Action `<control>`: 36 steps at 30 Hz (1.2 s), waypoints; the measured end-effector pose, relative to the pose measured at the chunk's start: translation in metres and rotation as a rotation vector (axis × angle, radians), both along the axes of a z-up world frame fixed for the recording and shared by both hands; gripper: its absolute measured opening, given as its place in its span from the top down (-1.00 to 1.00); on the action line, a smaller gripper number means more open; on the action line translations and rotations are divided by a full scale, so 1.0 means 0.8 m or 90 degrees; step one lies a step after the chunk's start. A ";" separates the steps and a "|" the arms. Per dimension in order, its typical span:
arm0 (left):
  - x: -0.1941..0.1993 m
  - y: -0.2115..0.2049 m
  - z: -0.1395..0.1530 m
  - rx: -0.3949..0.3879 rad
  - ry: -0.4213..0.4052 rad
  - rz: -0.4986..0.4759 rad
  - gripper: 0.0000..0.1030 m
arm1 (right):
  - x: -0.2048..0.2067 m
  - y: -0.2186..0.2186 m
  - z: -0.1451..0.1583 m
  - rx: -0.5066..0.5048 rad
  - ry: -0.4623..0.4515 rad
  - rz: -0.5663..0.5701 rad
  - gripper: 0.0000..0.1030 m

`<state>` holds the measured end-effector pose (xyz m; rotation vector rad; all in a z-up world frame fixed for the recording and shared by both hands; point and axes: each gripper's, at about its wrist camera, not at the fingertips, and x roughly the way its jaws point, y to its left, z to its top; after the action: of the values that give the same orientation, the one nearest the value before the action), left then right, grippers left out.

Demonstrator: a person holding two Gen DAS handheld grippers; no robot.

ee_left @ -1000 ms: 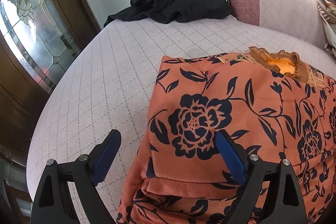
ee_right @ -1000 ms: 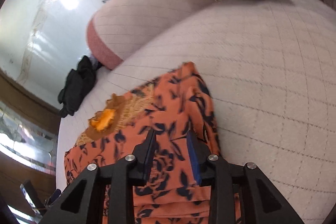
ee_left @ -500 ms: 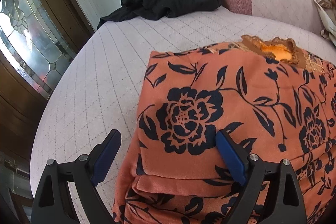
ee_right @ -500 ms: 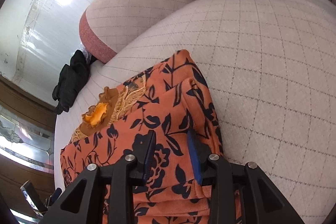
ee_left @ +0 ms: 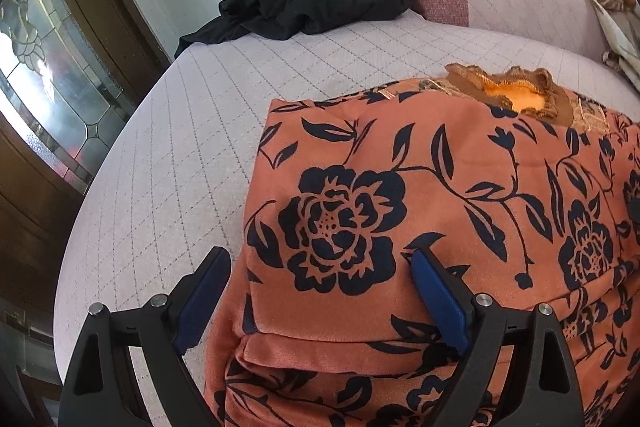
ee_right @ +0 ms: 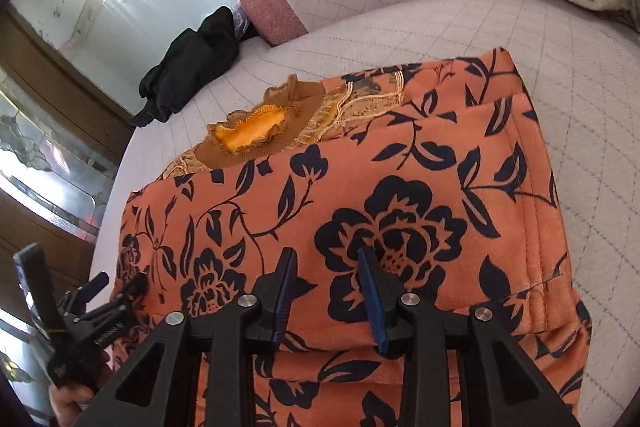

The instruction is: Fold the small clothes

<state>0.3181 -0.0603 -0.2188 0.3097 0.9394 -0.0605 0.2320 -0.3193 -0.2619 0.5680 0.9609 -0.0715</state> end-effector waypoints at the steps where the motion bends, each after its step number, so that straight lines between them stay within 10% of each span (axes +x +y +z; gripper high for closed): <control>1: 0.000 0.001 0.002 -0.001 -0.005 0.003 -0.78 | -0.001 0.000 0.002 0.001 -0.001 0.001 0.30; 14: 0.024 0.048 0.001 0.013 -0.004 0.104 -0.78 | -0.003 -0.004 0.007 0.024 -0.016 -0.001 0.30; 36: 0.024 0.047 0.004 0.039 -0.009 0.107 -0.78 | 0.011 0.093 0.000 0.069 -0.019 0.243 0.31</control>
<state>0.3373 -0.0226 -0.2156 0.2861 0.9518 0.1242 0.2407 -0.2450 -0.2618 0.4749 1.0336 0.3305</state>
